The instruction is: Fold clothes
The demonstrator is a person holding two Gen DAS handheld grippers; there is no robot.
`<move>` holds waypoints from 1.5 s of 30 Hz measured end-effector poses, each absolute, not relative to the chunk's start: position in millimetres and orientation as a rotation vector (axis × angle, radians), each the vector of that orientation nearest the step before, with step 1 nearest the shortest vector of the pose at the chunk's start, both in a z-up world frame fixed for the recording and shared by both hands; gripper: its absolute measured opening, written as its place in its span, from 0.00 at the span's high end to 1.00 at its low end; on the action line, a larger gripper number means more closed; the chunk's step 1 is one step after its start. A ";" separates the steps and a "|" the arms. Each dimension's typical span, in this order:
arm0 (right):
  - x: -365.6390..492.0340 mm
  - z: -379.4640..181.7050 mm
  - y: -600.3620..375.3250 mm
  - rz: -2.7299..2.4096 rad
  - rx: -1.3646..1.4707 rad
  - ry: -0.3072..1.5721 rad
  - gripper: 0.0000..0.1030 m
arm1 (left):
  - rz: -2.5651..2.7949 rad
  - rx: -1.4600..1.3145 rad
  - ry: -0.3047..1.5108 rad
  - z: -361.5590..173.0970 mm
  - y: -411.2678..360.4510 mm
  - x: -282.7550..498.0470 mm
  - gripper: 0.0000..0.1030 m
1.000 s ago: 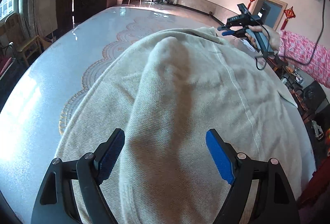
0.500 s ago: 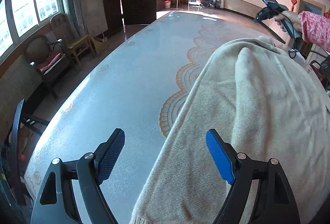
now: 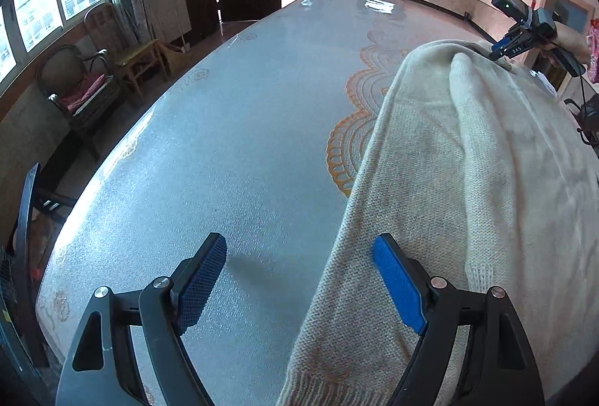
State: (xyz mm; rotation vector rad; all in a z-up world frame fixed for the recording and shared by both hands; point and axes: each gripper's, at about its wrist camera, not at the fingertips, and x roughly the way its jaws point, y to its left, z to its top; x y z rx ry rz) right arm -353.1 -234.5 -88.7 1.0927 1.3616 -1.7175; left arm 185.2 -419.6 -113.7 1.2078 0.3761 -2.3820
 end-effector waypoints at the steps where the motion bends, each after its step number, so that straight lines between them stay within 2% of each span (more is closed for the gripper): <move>1: -356.1 -95.3 -232.1 -1.729 1.085 1.414 0.74 | -2.386 1.207 0.381 -114.2 -420.2 185.7 0.20; 4: -369.2 -104.2 -236.6 -1.778 1.015 1.534 0.78 | -2.389 1.196 0.399 -115.0 -421.8 190.6 0.20; 5: -376.6 -103.6 -241.6 -1.798 1.020 1.539 0.84 | -2.390 1.192 0.396 -115.3 -421.6 191.9 0.20; 6: -383.8 -100.3 -250.1 -1.826 1.011 1.542 0.95 | -2.391 1.189 0.394 -115.3 -421.2 192.8 0.20; 11: -407.9 -62.0 -307.5 -2.039 0.837 1.464 0.94 | -2.383 1.181 0.389 -116.2 -421.1 192.7 0.20; 13: -412.5 -52.8 -325.5 -2.094 0.798 1.388 0.78 | -2.376 1.172 0.387 -116.0 -414.8 192.5 0.19; 15: -414.1 -52.7 -329.3 -2.111 0.848 1.314 0.78 | -2.362 1.151 0.392 -115.8 -413.3 193.8 0.15; 18: -410.3 -49.0 -308.6 -2.170 0.900 1.146 0.77 | -2.350 1.126 0.395 -117.0 -413.2 196.1 0.09; 22: -382.0 -31.2 -251.5 -2.187 0.972 0.893 0.75 | -2.382 1.155 0.372 -115.1 -413.2 193.3 0.08; 25: -328.3 -28.6 -201.3 -2.125 1.006 0.775 0.74 | -2.406 1.177 0.354 -113.7 -413.3 191.2 0.10; 27: -298.7 -36.4 -167.0 -2.089 1.055 0.758 0.74 | -2.430 1.199 0.338 -110.8 -415.0 186.6 0.30; 28: -277.1 -41.2 -151.3 -2.073 1.084 0.747 0.74 | -2.443 1.220 0.322 -108.6 -415.8 183.6 0.37; 30: -228.4 -51.3 -120.9 -2.040 1.144 0.720 0.74 | -2.452 1.266 0.247 -104.1 -418.3 176.1 0.59; 33: -169.2 -61.5 -85.5 -2.017 1.206 0.715 0.74 | -2.451 1.326 0.116 -100.8 -428.8 164.5 0.82; 37: -122.7 -64.7 -53.2 -2.038 1.280 0.640 0.74 | -2.431 1.346 -0.012 -101.3 -465.1 143.4 0.85; 45: -61.8 -62.8 -3.3 -2.141 1.387 0.579 0.74 | -2.243 1.328 -0.422 -114.8 -560.9 62.7 0.85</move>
